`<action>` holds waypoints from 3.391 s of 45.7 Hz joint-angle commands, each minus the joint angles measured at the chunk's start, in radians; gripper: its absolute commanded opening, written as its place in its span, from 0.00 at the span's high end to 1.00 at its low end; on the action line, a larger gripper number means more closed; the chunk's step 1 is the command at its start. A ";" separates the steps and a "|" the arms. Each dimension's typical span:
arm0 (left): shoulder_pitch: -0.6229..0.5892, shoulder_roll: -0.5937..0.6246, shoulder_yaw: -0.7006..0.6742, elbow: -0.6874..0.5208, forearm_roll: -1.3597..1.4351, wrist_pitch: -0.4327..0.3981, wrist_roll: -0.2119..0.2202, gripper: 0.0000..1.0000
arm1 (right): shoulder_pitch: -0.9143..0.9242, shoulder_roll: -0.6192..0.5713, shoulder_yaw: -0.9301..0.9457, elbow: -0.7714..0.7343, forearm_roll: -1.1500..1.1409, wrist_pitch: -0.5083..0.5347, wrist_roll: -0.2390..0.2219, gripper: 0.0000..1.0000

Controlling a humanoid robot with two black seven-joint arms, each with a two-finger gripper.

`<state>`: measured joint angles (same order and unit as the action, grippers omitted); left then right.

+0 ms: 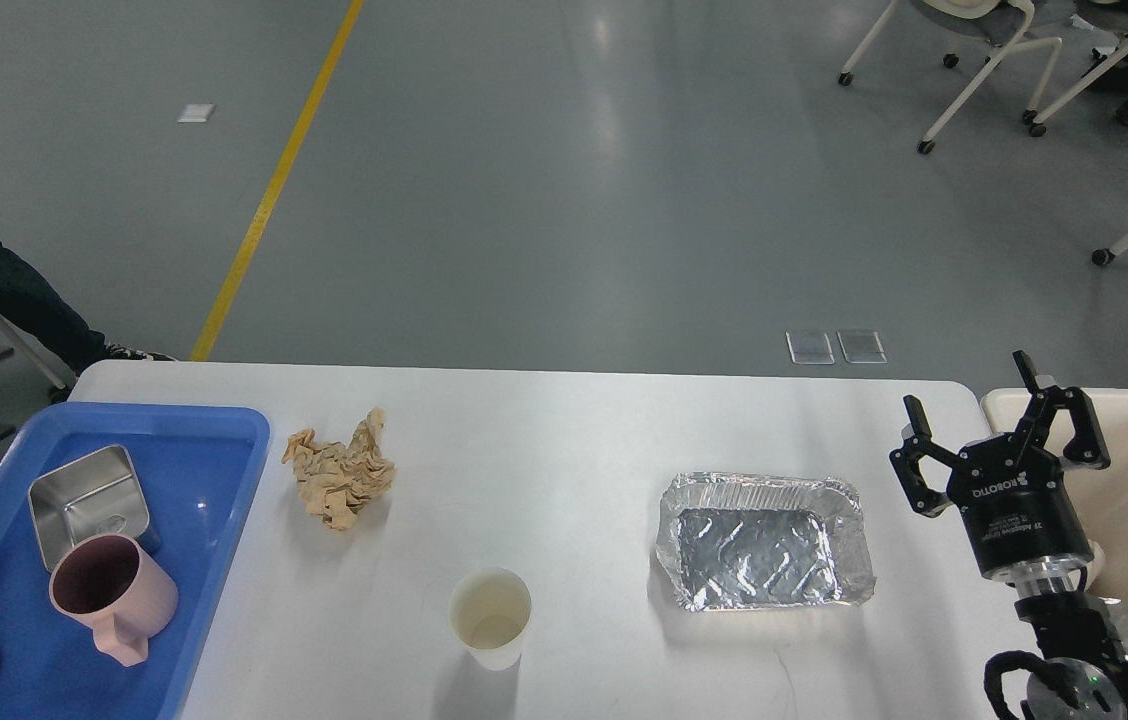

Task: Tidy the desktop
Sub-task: 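Lift the steel tray and drop it into the blue bin, then move the right gripper down to the foil tray's edge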

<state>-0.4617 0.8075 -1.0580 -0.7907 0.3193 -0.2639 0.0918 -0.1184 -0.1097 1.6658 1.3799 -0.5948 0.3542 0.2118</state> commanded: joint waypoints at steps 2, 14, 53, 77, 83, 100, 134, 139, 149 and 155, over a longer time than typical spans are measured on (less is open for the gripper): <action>0.046 -0.044 -0.137 -0.065 -0.130 0.023 -0.004 0.03 | 0.000 -0.002 0.000 0.001 -0.019 -0.001 -0.002 0.00; 0.250 -0.129 -0.387 -0.433 -0.172 0.060 -0.012 0.03 | 0.000 -0.015 -0.004 0.001 -0.026 -0.001 -0.002 0.00; 0.614 -0.536 -0.613 -0.662 -0.166 -0.037 -0.011 0.03 | 0.080 -0.680 -0.255 0.114 -0.720 -0.093 0.006 0.00; 0.578 -0.542 -0.597 -0.622 -0.166 -0.017 -0.012 0.03 | 0.074 -1.257 -0.423 0.215 -0.746 -0.064 0.001 0.00; 0.578 -0.541 -0.599 -0.622 -0.166 0.005 -0.012 0.03 | 0.071 -1.367 -0.471 0.222 -0.743 -0.063 0.000 0.00; 0.571 -0.536 -0.580 -0.622 -0.167 0.006 -0.004 0.03 | 0.078 -1.267 -0.612 0.206 -0.758 -0.052 -0.028 0.00; 0.538 -0.530 -0.533 -0.621 -0.163 0.061 -0.012 0.03 | 0.740 -0.687 -1.308 -0.243 -0.931 -0.052 -0.137 0.00; 0.537 -0.528 -0.533 -0.621 -0.163 0.061 -0.012 0.03 | 0.740 -0.608 -1.328 -0.312 -0.930 -0.052 -0.137 0.00; 0.532 -0.531 -0.533 -0.607 -0.163 0.061 -0.012 0.03 | 0.737 -0.576 -1.356 -0.346 -0.916 -0.052 -0.137 0.01; 0.526 -0.530 -0.533 -0.599 -0.161 0.061 -0.012 0.03 | 0.741 -0.559 -1.380 -0.354 -0.915 -0.052 -0.137 0.02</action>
<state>0.0704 0.2776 -1.5908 -1.3963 0.1568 -0.2025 0.0798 0.6196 -0.6811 0.3060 1.0331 -1.5116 0.3019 0.0750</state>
